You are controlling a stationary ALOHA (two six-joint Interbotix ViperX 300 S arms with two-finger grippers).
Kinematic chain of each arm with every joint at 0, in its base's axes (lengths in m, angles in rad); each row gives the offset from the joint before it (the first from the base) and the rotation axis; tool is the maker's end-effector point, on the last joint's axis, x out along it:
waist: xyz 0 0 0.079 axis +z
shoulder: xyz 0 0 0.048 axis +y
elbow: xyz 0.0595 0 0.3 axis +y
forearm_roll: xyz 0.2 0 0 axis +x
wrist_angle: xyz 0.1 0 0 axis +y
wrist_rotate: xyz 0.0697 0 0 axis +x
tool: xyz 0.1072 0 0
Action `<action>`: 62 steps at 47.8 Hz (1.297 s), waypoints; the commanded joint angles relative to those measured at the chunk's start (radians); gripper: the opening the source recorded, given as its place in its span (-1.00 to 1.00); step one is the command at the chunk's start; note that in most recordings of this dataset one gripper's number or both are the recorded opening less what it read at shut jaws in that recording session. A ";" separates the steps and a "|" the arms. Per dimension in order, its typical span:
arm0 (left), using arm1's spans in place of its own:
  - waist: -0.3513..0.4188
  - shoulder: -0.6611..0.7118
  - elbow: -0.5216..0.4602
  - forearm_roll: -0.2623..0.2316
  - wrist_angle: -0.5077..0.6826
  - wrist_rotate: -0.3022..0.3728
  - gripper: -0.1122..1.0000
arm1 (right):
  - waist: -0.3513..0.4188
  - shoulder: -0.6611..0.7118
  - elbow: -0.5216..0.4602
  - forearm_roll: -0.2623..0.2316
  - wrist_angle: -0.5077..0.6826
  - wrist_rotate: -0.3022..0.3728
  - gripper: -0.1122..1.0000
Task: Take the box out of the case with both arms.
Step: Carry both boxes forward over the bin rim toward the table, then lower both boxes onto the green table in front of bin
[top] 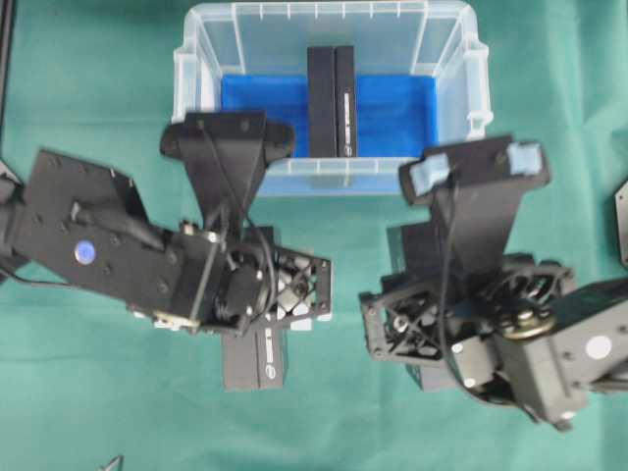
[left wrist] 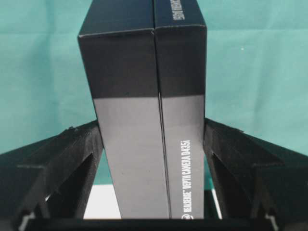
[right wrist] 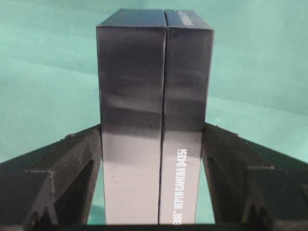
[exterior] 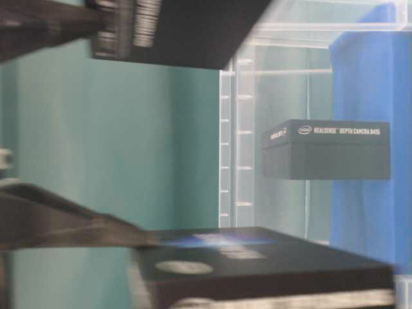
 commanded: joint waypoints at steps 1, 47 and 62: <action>-0.015 -0.063 0.049 0.005 -0.060 -0.034 0.35 | 0.003 -0.017 0.035 0.014 -0.057 0.023 0.37; -0.040 -0.005 0.354 -0.018 -0.486 -0.038 0.35 | 0.003 -0.017 0.380 0.021 -0.472 0.149 0.37; -0.028 -0.005 0.357 -0.031 -0.511 0.012 0.35 | 0.003 -0.017 0.402 0.021 -0.489 0.143 0.37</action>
